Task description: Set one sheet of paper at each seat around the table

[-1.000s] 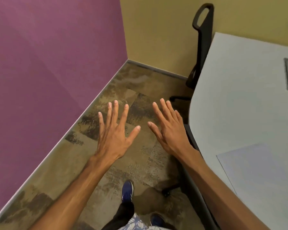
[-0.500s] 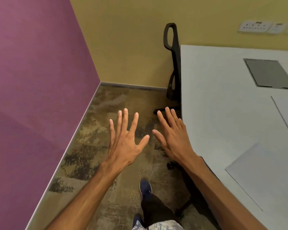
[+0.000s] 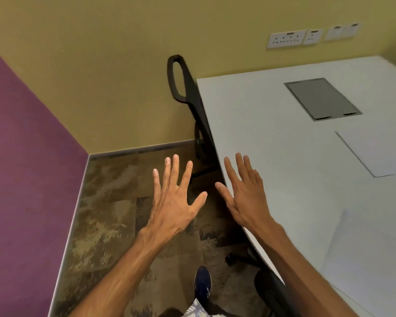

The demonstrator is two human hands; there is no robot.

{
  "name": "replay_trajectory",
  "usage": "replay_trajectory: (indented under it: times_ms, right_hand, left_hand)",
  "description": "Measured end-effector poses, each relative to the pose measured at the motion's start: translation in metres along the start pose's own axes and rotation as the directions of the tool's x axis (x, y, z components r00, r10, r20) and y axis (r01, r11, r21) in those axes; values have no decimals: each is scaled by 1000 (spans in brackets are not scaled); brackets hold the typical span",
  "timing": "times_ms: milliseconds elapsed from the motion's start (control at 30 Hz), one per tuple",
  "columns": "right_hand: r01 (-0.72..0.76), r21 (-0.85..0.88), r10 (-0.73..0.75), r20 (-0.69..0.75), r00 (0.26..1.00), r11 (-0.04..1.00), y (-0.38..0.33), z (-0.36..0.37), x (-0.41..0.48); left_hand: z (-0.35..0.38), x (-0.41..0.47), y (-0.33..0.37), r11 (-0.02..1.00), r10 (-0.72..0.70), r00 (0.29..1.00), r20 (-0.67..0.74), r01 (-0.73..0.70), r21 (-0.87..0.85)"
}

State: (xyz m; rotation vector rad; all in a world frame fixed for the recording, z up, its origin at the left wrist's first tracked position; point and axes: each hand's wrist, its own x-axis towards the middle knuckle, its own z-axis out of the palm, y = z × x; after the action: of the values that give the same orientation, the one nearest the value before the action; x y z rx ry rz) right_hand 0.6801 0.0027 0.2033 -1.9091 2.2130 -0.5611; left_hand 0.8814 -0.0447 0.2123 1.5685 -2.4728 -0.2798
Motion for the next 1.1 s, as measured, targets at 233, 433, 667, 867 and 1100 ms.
replay_trajectory:
  times_ms: [233,433,667,867,1100]
  right_hand:
    - [-129,5,129,-46,991,992,23,-23,54]
    - [-245,-1,243,-116,963,970,50,-27,90]
    - [-435,-27,421,-206,883,900,78,-20,138]
    - [-566,-14,545,-251,800,824,90,-12,171]
    - [-706,16,684,-267,679,708,119,-16,181]
  left_hand:
    - [5,98,15,985,164,986,31,-162,-56]
    - [9,176,34,944,320,943,92,-311,-107]
    - [31,270,49,856,515,849,119,-502,-125]
    - [51,334,57,750,661,736,147,-641,-165]
    - [68,383,95,642,766,602,226,-735,-219]
